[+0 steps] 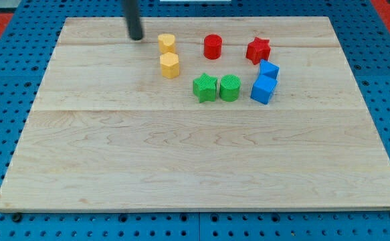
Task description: Push the red circle closer to the red star
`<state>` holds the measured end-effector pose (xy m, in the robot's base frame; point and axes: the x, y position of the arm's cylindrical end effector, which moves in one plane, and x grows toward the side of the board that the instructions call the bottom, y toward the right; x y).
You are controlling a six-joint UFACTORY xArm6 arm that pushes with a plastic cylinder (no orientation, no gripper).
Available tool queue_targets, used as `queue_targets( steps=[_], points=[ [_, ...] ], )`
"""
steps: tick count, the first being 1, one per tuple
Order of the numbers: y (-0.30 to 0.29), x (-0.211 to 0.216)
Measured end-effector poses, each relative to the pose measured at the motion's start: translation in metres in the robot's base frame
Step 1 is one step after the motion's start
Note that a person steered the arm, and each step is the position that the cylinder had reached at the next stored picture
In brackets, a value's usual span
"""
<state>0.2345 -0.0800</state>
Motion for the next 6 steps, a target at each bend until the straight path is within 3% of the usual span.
queue_targets(
  steps=[1,4,6],
  points=[
    [0.07,-0.006],
    [0.071,0.031],
    [0.132,0.036]
  ],
)
